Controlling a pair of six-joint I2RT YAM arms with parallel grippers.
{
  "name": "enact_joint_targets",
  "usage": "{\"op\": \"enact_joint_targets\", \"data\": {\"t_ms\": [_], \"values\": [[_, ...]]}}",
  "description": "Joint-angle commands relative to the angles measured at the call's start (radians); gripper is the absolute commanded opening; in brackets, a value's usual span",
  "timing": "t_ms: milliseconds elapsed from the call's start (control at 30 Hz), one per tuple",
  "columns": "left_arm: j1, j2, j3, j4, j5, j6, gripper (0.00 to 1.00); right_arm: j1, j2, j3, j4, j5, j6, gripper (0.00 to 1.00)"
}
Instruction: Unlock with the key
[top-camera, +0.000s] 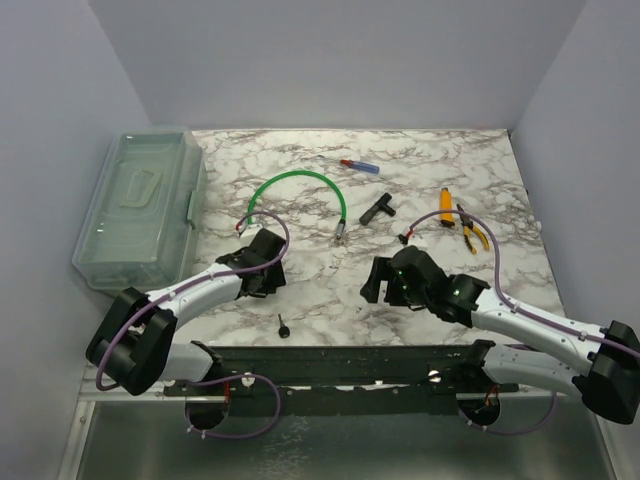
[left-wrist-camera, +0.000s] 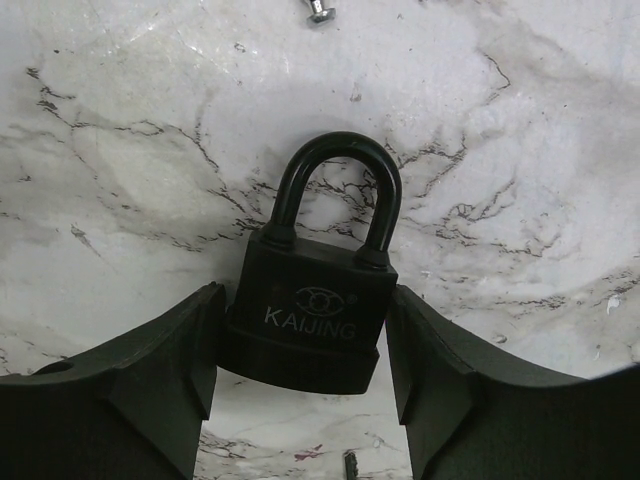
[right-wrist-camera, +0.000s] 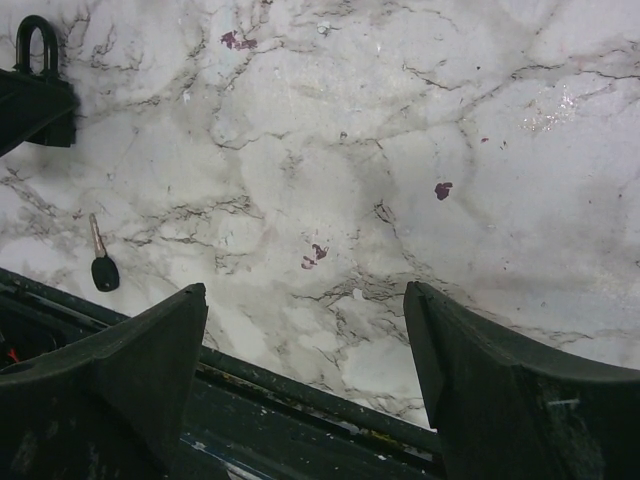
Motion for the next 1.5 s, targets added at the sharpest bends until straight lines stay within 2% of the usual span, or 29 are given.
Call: {"op": "enact_joint_targets", "data": {"t_ms": [0, 100, 433, 633, 867, 1200, 1333, 1467], "values": [[-0.002, 0.048, 0.011, 0.058, 0.108, -0.009, 0.26, 0.003, 0.014, 0.018, 0.006, 0.006, 0.0, 0.85], [-0.014, 0.07, 0.024, 0.085, 0.139, -0.017, 0.19, 0.003, 0.017, 0.019, 0.004, 0.005, -0.001, 0.85], [-0.15, 0.23, 0.142, 0.123, 0.125, -0.07, 0.19, 0.003, -0.041, 0.007, -0.061, 0.06, 0.025, 0.83], [-0.199, 0.38, 0.257, 0.124, 0.134, -0.205, 0.19, 0.003, -0.117, -0.009, -0.115, 0.093, 0.044, 0.83], [-0.272, 0.514, 0.398, 0.124, 0.15, -0.276, 0.35, 0.003, -0.194, -0.01, -0.19, 0.126, 0.058, 0.83], [-0.29, 0.525, 0.419, 0.127, 0.141, -0.262, 0.74, 0.003, -0.242, 0.014, -0.228, 0.148, 0.059, 0.83], [-0.291, 0.515, 0.418, 0.134, 0.138, -0.246, 0.82, 0.003, -0.227, 0.017, -0.212, 0.142, 0.06, 0.83], [-0.29, 0.523, 0.423, 0.143, 0.164, -0.232, 0.84, 0.003, -0.208, 0.022, -0.204, 0.129, 0.064, 0.83]]}}
